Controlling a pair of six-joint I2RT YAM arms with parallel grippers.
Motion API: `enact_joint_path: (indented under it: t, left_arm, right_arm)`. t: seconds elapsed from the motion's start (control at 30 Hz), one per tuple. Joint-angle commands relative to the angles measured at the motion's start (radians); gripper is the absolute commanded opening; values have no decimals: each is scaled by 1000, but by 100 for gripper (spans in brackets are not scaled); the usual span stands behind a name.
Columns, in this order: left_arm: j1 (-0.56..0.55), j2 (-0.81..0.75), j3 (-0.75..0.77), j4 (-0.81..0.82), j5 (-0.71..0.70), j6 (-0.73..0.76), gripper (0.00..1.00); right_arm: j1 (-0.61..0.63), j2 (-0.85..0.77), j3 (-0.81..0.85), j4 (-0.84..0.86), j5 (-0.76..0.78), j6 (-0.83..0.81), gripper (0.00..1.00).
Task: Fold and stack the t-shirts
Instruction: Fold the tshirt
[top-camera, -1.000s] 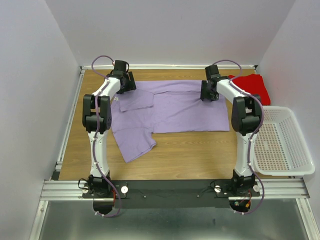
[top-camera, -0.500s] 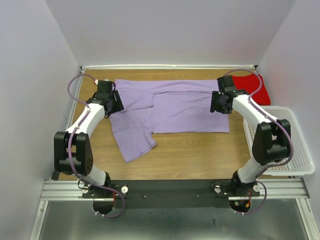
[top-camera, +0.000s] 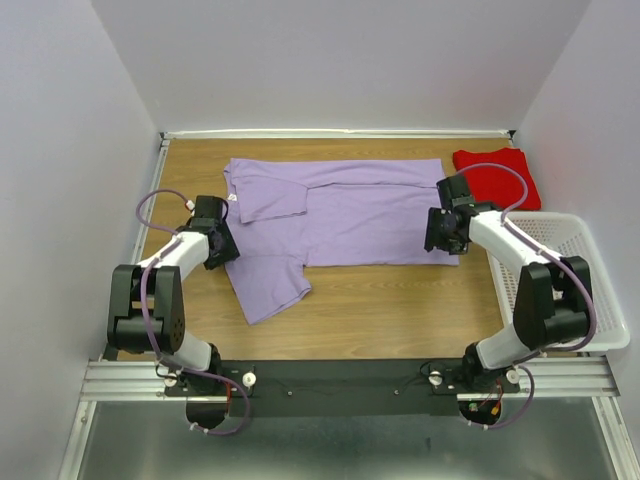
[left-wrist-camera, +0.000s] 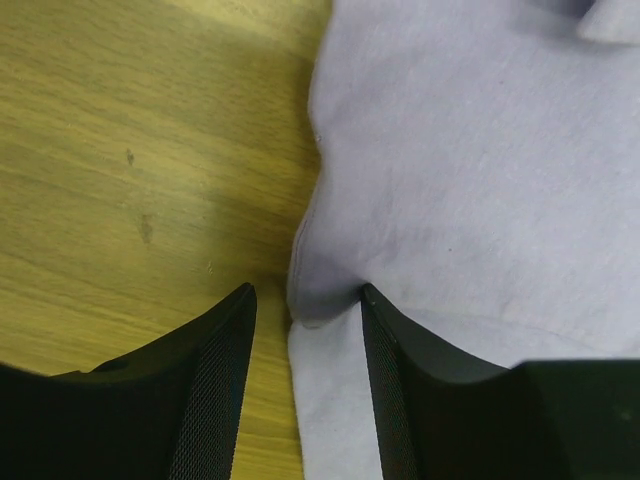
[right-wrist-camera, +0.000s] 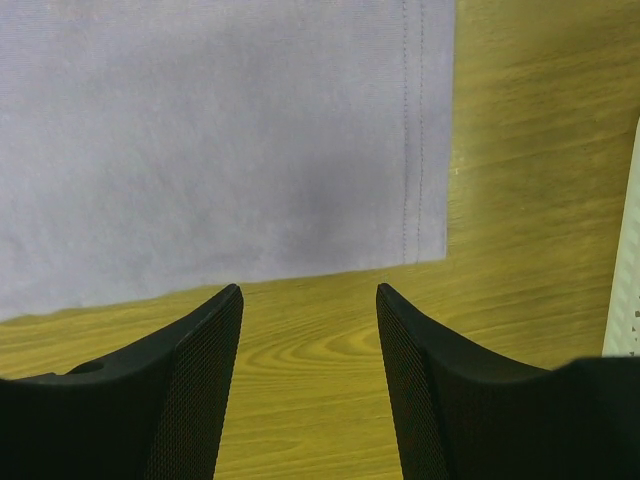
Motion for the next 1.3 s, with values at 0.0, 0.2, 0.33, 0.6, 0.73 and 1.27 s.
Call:
enact_joint_path:
  t: [0.0,0.2,0.33,0.6,0.73,1.27]
  left_arm:
    - [9,-37,-16,57,-17,-18,54]
    - [20,-121,-30,34,-18,-12,55]
    - [31,-114,-42,48,-12,0,54]
    - [54,-43,-67,71,28,22,49]
    - [52,-34,-81,76,41,34,48]
    - [41,-21,-88,62,40,34,0]
  right_arm:
    - [-1,-49,-25,-9,6,18,63]
    - [1,-77,-36,-10,9,23,63]
    - [1,-75,-39,-10,9,28,63]
    - [-1,-81,-60,-10,17,38,63]
    - [-1,-92,-71,-10,16,45,63]
    - [-16,-107,-102,-15,115,124,64]
